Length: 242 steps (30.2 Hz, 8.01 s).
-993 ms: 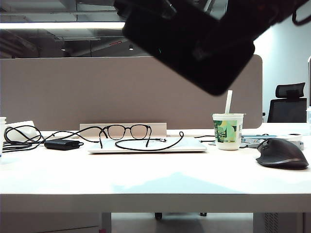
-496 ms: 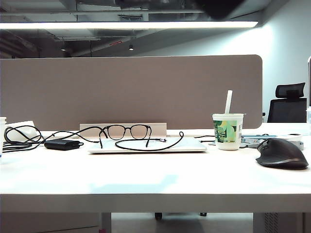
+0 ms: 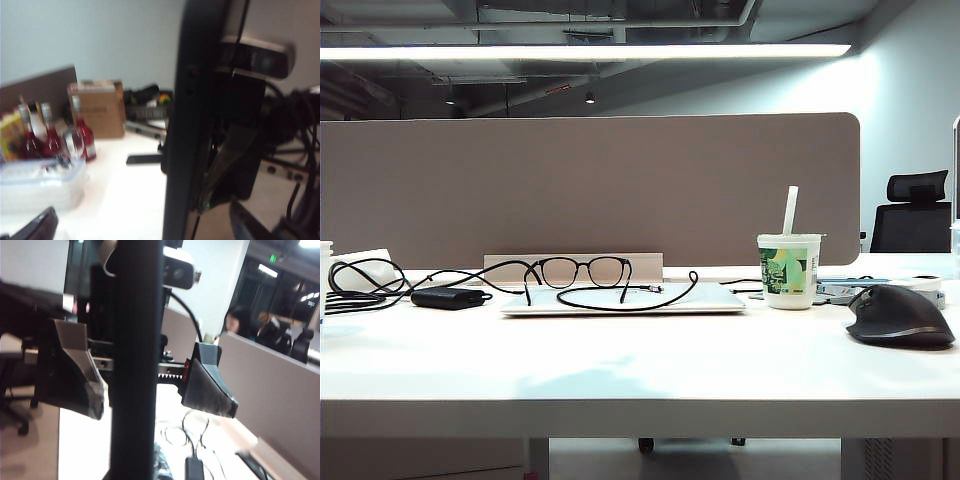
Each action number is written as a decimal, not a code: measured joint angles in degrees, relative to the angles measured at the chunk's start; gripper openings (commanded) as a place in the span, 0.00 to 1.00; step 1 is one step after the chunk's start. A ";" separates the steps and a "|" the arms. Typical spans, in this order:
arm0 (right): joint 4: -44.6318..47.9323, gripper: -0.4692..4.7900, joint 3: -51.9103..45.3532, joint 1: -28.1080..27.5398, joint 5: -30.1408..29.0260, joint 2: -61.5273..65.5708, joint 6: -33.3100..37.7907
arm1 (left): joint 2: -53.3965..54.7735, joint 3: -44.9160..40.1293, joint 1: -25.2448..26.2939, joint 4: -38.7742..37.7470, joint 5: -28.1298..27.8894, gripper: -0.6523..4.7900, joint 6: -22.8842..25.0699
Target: Pick up the black phone, pick up the charger plug, insert the charger plug into the phone's charging port, and finally place the connected phone back on the desk.
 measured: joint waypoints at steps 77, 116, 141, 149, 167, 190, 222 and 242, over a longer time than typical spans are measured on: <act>6.60 0.09 -0.07 1.20 -6.25 6.73 6.62 | 0.00 0.00 -2.67 6.86 -0.59 0.34 -7.17; -0.07 0.61 0.04 -4.35 11.21 4.04 10.88 | -0.92 -0.07 5.88 -4.70 -10.19 0.11 0.02; -13.49 0.17 17.90 -3.19 28.15 34.27 13.88 | -8.85 -0.09 5.92 -42.64 -38.69 0.11 18.43; -14.45 0.08 29.20 -0.02 38.56 47.19 14.10 | -9.46 -0.04 5.92 -42.64 -38.45 0.11 18.47; -24.85 0.50 39.56 3.28 48.87 62.82 23.28 | -9.46 -0.04 5.90 -42.60 -38.40 0.11 18.84; -19.06 0.48 39.58 2.03 50.53 72.06 29.44 | -9.46 -0.04 5.95 -42.58 -38.42 0.11 18.86; -31.28 0.08 39.58 1.18 20.87 60.57 0.72 | -9.46 -0.04 5.99 -42.60 -38.42 0.11 19.87; -44.65 0.08 39.60 1.22 40.52 57.81 -41.18 | -9.46 -0.04 5.99 -42.99 -38.34 0.11 19.82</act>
